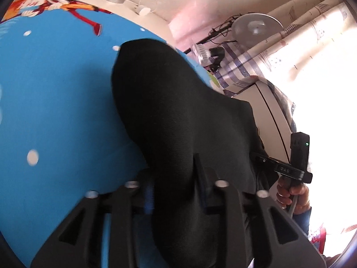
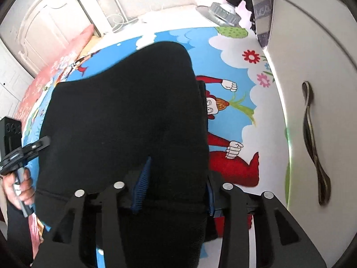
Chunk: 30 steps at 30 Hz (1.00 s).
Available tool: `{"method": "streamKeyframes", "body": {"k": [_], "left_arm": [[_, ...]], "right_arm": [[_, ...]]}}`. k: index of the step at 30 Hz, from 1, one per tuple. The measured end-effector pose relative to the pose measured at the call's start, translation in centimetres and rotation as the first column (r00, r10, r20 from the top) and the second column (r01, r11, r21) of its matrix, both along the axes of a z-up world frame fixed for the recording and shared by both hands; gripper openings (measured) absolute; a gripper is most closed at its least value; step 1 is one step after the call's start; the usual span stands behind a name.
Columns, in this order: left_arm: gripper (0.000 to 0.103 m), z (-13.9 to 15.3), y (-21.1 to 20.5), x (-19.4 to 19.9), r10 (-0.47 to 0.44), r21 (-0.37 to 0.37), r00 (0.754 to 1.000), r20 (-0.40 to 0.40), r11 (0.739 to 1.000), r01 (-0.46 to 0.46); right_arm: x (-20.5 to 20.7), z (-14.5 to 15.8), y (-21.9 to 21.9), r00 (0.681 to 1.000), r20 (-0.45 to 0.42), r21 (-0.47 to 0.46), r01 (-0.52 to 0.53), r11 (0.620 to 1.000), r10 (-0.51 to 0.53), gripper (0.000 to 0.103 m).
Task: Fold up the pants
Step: 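Lower the folded bundle onto the bed with both grippers and release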
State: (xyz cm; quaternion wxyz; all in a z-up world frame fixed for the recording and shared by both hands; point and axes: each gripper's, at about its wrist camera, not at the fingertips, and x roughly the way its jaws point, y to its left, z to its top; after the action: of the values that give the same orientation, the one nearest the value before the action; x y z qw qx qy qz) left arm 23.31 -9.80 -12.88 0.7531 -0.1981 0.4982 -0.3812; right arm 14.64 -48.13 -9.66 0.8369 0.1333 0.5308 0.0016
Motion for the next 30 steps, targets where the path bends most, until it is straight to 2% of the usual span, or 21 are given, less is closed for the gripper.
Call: {"method": "streamKeyframes", "body": {"k": [2,3,4,5,6,8,10,12,14,16,17,19,22,24,25,27,29,30], "left_arm": [[0.049,0.4,0.8,-0.7,0.037,0.006,0.999,0.020,0.999,-0.038],[0.054,0.8,1.0,-1.2,0.050,0.013,0.998,0.047,0.999,-0.050],[0.062,1.3,1.2,-1.4,0.056,0.012,0.996,0.066,0.998,-0.056],[0.066,1.6,1.2,-1.5,0.054,0.005,0.996,0.072,0.999,-0.054],[0.066,1.8,1.1,-0.9,0.053,0.001,0.996,0.076,0.999,-0.054],[0.066,2.2,1.5,1.0,0.082,-0.008,0.994,0.070,0.997,-0.081],[0.066,1.9,2.1,4.3,0.104,-0.039,0.994,0.020,0.994,-0.103],[0.066,0.7,2.1,7.3,0.079,-0.071,0.995,-0.060,0.994,-0.084],[0.065,0.3,2.0,8.8,0.098,-0.047,0.993,-0.073,0.994,-0.102],[0.065,0.7,1.5,9.5,0.093,-0.053,0.995,-0.035,0.994,-0.095],[0.065,0.9,1.2,9.6,0.100,-0.035,0.995,-0.006,0.994,-0.100],[0.069,1.2,0.5,9.5,0.112,0.020,0.991,0.076,0.993,-0.114],[0.069,2.0,-0.5,8.9,0.115,0.098,0.977,0.180,0.986,-0.135],[0.071,2.7,-1.5,8.1,0.107,0.170,0.952,0.286,0.972,-0.160],[0.072,2.9,-2.0,7.8,0.102,0.204,0.939,0.329,0.963,-0.176],[0.071,2.8,-2.4,7.7,0.095,0.197,0.938,0.333,0.966,-0.168],[0.072,2.2,-2.4,7.8,0.086,0.138,0.953,0.290,0.982,-0.131],[0.073,2.0,-2.3,7.8,0.101,0.125,0.953,0.287,0.982,-0.142]], "right_arm": [[-0.2,0.0,0.1,1.000,-0.002,-0.009,0.010,1.000,-0.010,0.037],[-0.3,0.1,0.3,1.000,0.000,-0.022,0.015,1.000,-0.015,0.044],[-0.3,0.1,0.3,0.999,-0.002,-0.038,0.036,0.999,-0.036,0.087],[-0.2,-0.1,-0.1,0.996,-0.013,-0.108,0.091,0.990,-0.093,0.099],[-0.2,-0.3,-0.4,0.995,-0.004,-0.104,0.095,0.990,-0.096,0.099],[-0.4,-0.8,-1.5,0.993,-0.005,-0.003,0.116,0.993,-0.116,0.099],[-0.5,-1.3,-1.9,0.993,-0.002,0.035,0.116,0.993,-0.116,0.099],[-0.6,-1.1,-1.9,0.995,0.026,0.022,0.100,0.995,-0.101,0.099],[-0.8,0.4,-1.0,0.991,0.112,-0.035,0.074,0.997,-0.069,0.099],[-1.5,2.7,0.5,0.966,0.256,-0.043,-0.026,0.999,0.036,0.097],[-1.9,3.8,0.4,0.943,0.330,-0.019,-0.038,0.999,0.042,0.097],[-1.7,5.2,-0.3,0.923,0.385,-0.037,0.001,0.999,0.013,0.097],[0.0,6.8,-1.6,0.898,0.440,0.032,-0.018,0.999,0.002,0.097],[2.3,5.9,-1.5,0.910,0.412,0.023,-0.056,0.998,0.042,0.097],[4.2,4.5,-1.1,0.928,0.359,0.011,-0.111,0.994,0.100,0.097],[6.2,2.1,-0.8,0.951,0.268,0.044,-0.175,0.984,0.157,0.096],[6.9,0.1,-0.9,0.961,0.198,0.088,-0.213,0.973,0.193,0.096],[7.1,-0.9,-1.1,0.965,0.165,0.103,-0.223,0.969,0.205,0.096]]}}
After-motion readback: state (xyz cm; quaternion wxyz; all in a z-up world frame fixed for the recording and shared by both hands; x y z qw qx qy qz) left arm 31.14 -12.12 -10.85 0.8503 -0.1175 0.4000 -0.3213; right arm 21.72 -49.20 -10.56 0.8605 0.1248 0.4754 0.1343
